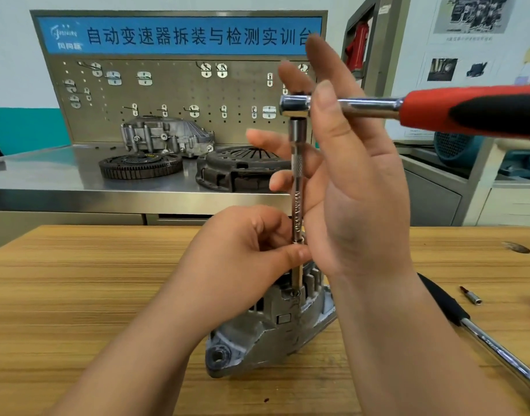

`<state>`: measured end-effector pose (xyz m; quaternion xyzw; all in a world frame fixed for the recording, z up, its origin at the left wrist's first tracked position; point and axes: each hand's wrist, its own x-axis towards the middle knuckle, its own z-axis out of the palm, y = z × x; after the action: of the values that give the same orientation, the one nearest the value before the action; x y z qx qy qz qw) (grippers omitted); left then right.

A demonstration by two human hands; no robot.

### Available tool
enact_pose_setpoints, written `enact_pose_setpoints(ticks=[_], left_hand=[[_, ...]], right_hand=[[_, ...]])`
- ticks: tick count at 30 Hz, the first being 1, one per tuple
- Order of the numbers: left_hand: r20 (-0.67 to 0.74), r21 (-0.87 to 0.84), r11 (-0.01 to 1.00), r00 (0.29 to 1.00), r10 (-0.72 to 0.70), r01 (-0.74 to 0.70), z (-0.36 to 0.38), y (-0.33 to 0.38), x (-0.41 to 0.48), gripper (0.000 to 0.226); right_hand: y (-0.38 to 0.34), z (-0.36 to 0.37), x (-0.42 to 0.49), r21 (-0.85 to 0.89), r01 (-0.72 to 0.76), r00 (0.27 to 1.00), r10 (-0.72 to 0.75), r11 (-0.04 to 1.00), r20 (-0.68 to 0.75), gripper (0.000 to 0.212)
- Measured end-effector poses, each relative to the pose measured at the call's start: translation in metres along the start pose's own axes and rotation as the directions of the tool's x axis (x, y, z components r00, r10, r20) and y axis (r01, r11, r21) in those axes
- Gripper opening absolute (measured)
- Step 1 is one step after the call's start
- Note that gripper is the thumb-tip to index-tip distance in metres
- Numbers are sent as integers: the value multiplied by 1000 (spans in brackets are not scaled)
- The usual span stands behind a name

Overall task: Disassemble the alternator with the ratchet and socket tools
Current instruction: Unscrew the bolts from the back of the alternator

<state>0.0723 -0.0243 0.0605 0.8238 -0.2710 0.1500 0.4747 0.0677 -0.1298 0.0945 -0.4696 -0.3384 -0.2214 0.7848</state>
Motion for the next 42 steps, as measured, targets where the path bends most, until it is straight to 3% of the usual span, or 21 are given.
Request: enact_pose_setpoints(ticks=[8, 12, 15, 19, 23, 30, 35, 39, 42], left_hand=[[109, 6, 1000, 994, 30, -30, -5, 4, -1, 21], [65, -13, 1000, 998, -12, 12, -5, 3, 0, 23], [35, -10, 1000, 999, 0, 1, -2, 3, 0, 22], [70, 11, 1000, 997, 21, -22, -5, 1, 0, 25], [163, -49, 998, 986, 34, -26, -8, 1, 1, 19], [56, -67, 998, 998, -11, 15, -2, -1, 2, 17], [100, -54, 999, 995, 8, -3, -6, -2, 1, 24], [159, -118, 993, 987, 12, 7, -7, -3, 2, 10], [103, -98, 995, 995, 0, 10, -5, -7, 3, 19]], right_hand=[[-1, -8, 3, 133, -219, 976, 219, 967, 16, 43], [-1, -4, 1, 45, -80, 996, 78, 996, 53, 28], [-2, -3, 1, 24, 0, 998, -2, 1000, 66, 30], [-1, -4, 1, 102, -90, 996, 88, 991, 21, 26], [0, -8, 4, 172, -239, 971, 240, 956, 13, 45], [-2, -2, 1, 66, -58, 998, 56, 996, 21, 24], [-2, -2, 1, 165, -142, 989, 145, 976, -6, 29], [-1, -7, 2, 224, -227, 972, 235, 948, -13, 37], [0, -4, 2, 191, -153, 987, 161, 969, -22, 25]])
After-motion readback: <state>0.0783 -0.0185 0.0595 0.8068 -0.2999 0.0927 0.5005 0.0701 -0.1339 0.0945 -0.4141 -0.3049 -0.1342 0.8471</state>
